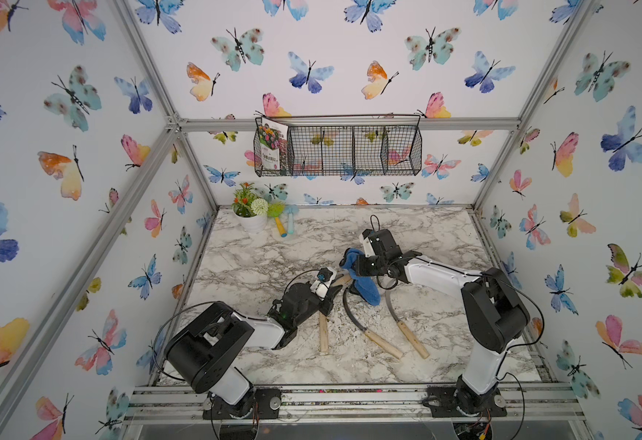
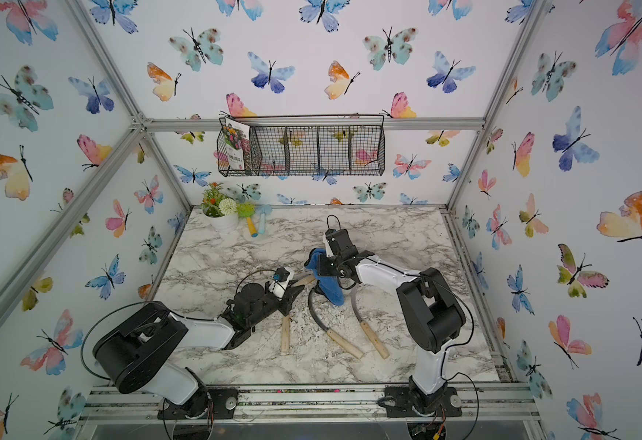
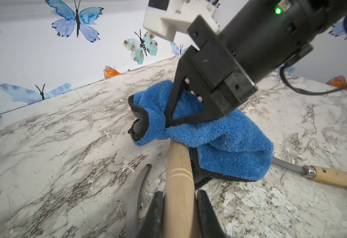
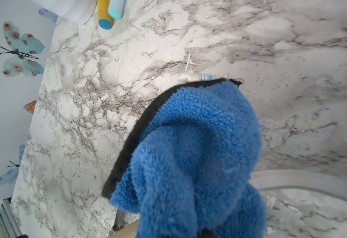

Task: Wipe small sickles with rags
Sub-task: Wipe the small sickle.

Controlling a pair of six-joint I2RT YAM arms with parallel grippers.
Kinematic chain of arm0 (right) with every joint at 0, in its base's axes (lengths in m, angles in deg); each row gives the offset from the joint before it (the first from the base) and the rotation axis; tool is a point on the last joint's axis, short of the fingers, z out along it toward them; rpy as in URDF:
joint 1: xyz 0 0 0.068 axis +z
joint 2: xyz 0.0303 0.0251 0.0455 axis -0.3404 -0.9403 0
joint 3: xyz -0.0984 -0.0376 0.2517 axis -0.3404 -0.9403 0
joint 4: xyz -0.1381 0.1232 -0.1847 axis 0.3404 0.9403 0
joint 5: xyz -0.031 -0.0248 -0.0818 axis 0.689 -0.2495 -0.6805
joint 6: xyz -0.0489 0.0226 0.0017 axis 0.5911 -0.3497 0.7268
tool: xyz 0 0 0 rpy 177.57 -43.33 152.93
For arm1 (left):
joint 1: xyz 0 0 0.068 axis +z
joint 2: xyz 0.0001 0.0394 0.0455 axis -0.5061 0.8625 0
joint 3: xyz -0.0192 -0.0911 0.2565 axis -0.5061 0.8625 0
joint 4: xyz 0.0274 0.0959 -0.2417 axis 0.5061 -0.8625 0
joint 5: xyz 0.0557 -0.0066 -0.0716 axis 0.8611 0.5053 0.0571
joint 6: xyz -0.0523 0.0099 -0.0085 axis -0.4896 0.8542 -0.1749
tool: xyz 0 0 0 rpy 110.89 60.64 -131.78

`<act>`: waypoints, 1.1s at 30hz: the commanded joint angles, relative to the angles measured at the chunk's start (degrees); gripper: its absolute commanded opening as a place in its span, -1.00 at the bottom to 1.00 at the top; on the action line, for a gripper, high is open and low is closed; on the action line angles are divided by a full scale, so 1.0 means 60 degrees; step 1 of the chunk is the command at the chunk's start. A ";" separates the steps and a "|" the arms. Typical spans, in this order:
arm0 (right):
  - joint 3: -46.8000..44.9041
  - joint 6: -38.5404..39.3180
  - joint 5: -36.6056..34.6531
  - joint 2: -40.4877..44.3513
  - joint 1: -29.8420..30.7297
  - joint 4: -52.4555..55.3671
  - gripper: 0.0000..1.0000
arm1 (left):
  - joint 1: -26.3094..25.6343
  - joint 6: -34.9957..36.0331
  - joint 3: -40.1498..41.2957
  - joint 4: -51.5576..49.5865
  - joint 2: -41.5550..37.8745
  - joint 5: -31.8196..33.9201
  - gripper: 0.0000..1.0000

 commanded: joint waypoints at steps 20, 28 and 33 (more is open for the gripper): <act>0.0411 -0.0225 -0.0633 -0.0626 0.0007 0.1080 -0.96 | 0.0007 0.0012 -0.0125 0.0373 -0.0299 0.0490 -1.00; 0.0323 0.0018 0.0100 -0.0282 0.0231 0.0611 -0.97 | 0.0012 -0.0045 -0.0114 0.0291 -0.0457 0.0424 -1.00; 0.0092 0.0537 -0.0086 0.0552 0.1007 -0.0007 -0.96 | 0.0007 -0.0033 -0.0207 0.0202 -0.0428 0.0445 -1.00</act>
